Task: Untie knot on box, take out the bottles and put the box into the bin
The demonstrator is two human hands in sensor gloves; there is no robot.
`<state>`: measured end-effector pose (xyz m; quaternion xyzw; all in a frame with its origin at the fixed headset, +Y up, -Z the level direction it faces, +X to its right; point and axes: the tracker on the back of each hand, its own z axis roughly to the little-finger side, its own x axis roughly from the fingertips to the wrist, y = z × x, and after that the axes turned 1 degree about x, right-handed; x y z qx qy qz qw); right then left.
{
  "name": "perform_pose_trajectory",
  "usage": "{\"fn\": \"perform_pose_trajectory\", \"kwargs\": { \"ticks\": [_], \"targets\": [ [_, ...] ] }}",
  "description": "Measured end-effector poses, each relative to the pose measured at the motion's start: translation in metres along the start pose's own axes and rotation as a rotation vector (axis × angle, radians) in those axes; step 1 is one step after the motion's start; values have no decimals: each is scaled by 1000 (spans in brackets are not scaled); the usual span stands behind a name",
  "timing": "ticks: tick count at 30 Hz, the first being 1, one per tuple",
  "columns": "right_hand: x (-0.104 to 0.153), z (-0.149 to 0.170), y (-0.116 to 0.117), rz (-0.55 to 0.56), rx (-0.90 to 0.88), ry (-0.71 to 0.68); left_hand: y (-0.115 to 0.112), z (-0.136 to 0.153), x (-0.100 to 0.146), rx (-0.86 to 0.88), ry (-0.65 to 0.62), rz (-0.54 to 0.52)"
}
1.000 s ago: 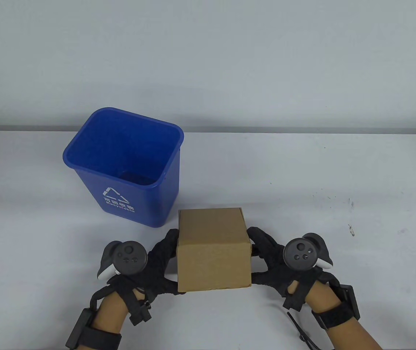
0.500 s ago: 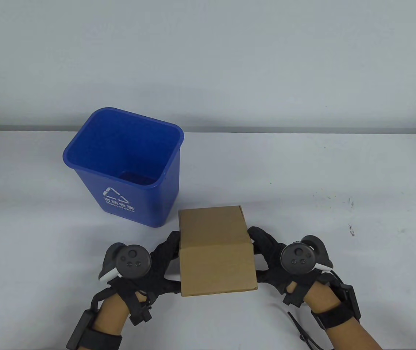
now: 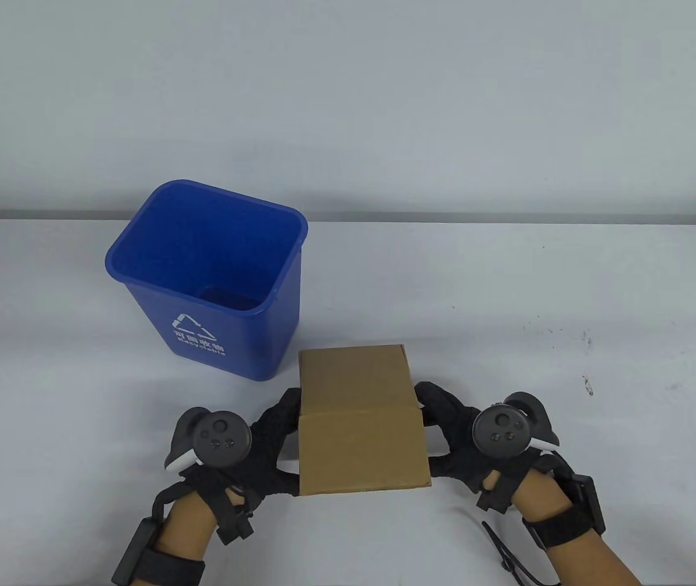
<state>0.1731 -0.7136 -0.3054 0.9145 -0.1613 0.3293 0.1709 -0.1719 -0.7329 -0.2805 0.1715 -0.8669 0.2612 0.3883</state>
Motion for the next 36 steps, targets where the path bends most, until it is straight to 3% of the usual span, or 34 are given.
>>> {"fn": "perform_pose_trajectory", "kwargs": {
  "ticks": [7, 36],
  "targets": [
    [0, -2, 2, 96, 43, -23, 1, 3, -2, -34, -3, -100],
    [3, 4, 7, 114, -172, -38, 0, 7, -1, 82, 22, -110]
  ]
}}
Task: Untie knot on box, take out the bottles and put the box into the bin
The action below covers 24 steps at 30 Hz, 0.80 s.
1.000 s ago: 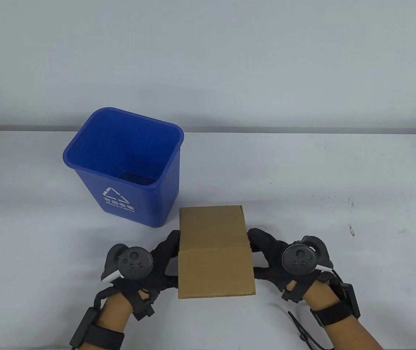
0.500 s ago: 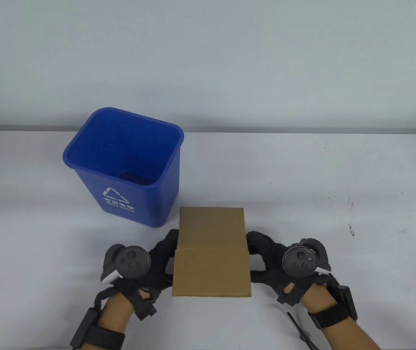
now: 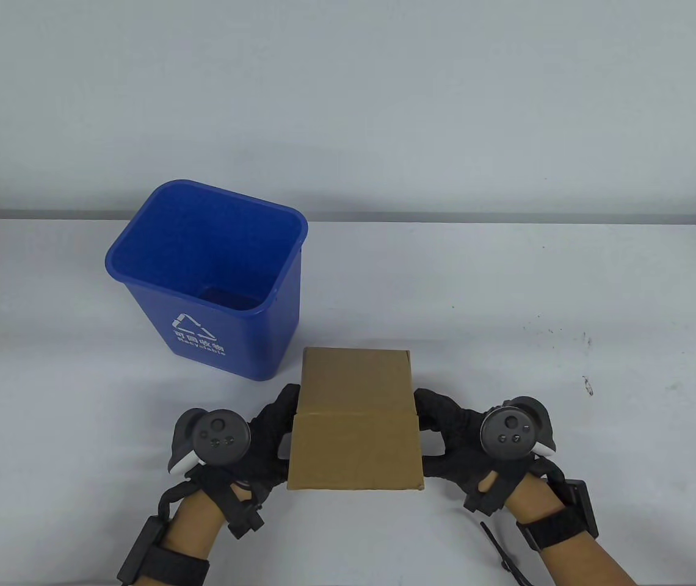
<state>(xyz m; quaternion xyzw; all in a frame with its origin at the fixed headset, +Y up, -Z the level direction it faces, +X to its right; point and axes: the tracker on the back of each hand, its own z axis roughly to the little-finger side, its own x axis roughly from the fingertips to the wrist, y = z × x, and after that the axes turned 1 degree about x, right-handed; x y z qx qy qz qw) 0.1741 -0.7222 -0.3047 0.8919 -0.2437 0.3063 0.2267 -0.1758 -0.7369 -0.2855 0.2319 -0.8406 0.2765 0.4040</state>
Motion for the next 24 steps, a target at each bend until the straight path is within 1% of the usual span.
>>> {"fn": "perform_pose_trajectory", "kwargs": {
  "ticks": [3, 5, 8, 24],
  "targets": [
    [0, 1, 2, 13, -19, 16, -3, 2, 0, 57, 10, 11],
    [1, 5, 4, 1, -4, 38, -8, 2, -1, 63, 13, 43],
    [1, 8, 7, 4, -20, 52, -11, 2, -2, 18, 28, 38],
    [0, 10, 10, 25, -125, 121, -9, 9, 0, 139, 66, 10]
  ]
}}
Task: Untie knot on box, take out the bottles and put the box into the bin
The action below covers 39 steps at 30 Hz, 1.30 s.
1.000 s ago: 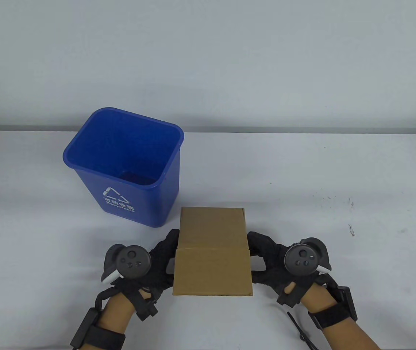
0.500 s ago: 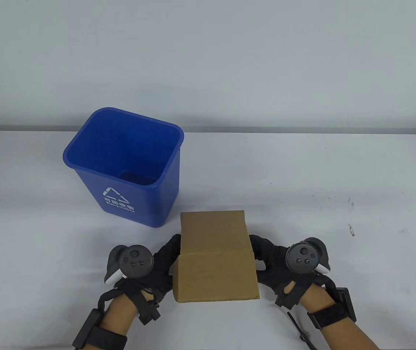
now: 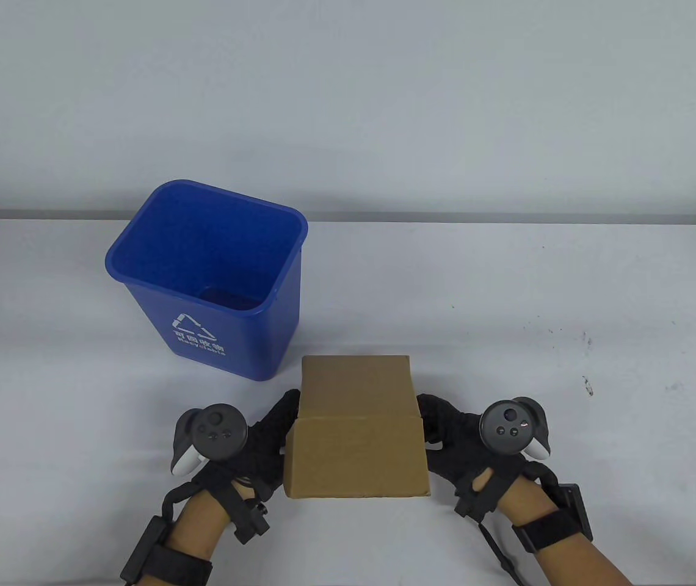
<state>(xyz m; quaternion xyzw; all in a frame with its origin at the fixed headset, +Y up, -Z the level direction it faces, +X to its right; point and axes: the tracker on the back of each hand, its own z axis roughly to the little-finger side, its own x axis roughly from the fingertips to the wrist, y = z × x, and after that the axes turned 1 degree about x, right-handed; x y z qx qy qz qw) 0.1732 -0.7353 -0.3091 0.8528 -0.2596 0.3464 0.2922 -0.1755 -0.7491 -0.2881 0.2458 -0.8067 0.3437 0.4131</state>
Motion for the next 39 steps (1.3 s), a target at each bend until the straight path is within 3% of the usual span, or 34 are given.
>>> {"fn": "perform_pose_trajectory", "kwargs": {
  "ticks": [16, 25, 30, 34, 39],
  "targets": [
    [-2, -2, 2, -111, -7, 54, 3, 1, 4, 107, 59, -50],
    [-3, -9, 8, -153, -11, 85, 6, -2, 9, 118, 120, -162],
    [-2, -9, 11, -142, -16, 116, 7, -1, 9, 111, 107, -144],
    [-2, -6, 9, -97, -28, 115, 6, -3, 7, 98, 61, -54],
    [-1, -2, 8, -62, -79, 126, 3, -10, 4, -67, 47, 29]
  ]
}}
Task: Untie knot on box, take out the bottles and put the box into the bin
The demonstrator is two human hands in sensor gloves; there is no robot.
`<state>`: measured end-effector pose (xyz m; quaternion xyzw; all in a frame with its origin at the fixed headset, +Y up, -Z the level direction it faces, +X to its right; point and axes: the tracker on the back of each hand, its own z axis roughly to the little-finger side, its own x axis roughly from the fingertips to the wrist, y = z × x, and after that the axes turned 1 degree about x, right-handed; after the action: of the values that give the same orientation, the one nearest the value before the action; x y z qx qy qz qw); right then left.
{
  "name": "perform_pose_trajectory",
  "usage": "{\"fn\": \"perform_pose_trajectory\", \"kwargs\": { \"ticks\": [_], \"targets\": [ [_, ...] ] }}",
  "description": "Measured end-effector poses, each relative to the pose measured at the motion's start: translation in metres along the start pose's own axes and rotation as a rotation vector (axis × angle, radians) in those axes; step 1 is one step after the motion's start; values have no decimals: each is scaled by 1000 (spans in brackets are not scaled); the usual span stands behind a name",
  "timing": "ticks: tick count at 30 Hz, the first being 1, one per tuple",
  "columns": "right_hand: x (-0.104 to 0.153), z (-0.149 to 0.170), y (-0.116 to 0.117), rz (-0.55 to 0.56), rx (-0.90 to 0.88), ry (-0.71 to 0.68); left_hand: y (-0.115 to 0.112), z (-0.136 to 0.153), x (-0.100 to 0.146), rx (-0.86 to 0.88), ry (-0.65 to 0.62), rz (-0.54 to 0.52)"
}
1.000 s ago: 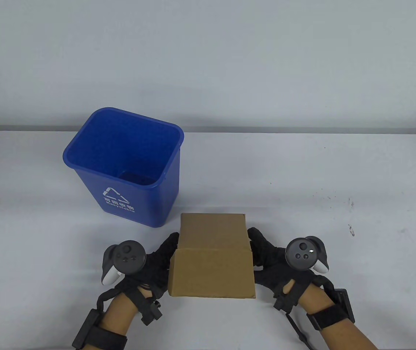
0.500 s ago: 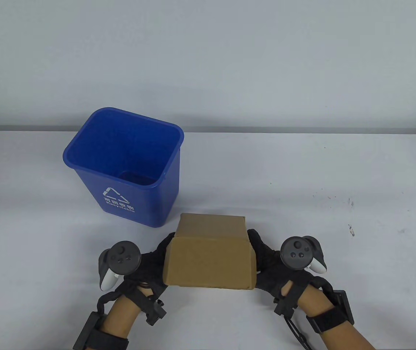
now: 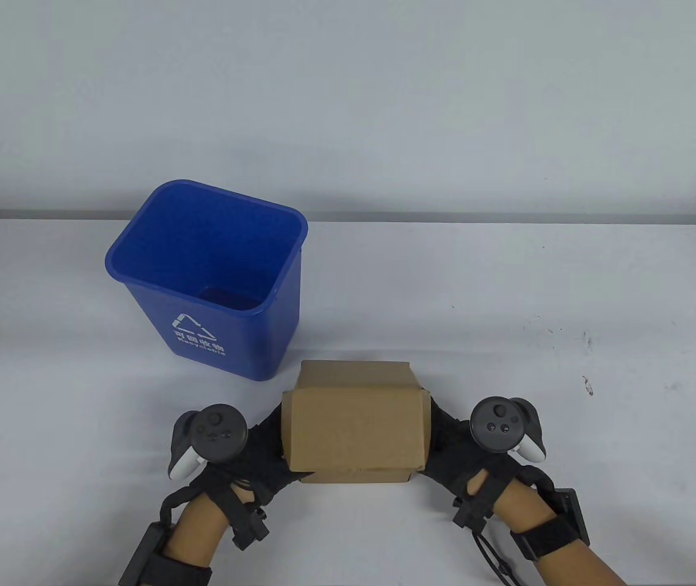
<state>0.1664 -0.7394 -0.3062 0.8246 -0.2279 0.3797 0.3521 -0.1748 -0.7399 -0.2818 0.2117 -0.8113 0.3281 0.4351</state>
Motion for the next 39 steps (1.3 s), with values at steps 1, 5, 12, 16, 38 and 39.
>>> {"fn": "perform_pose_trajectory", "kwargs": {
  "ticks": [1, 5, 12, 16, 38, 39],
  "targets": [
    [0, 1, 0, 2, -12, 3, 0, -1, 0, -9, 7, -10],
    [1, 6, -3, 58, -78, 31, -1, 1, 0, 30, 3, -4],
    [2, 9, -5, 107, -190, 60, -1, 1, -1, 43, 2, 20],
    [3, 5, -7, 141, -176, 61, -1, 1, -1, 38, 5, 20],
    [3, -6, -28, 348, -218, 40, -4, -8, -3, -69, 16, 16],
    [3, -6, -29, 360, -220, 38, -4, -9, -3, -75, 16, 14]
  ]
}}
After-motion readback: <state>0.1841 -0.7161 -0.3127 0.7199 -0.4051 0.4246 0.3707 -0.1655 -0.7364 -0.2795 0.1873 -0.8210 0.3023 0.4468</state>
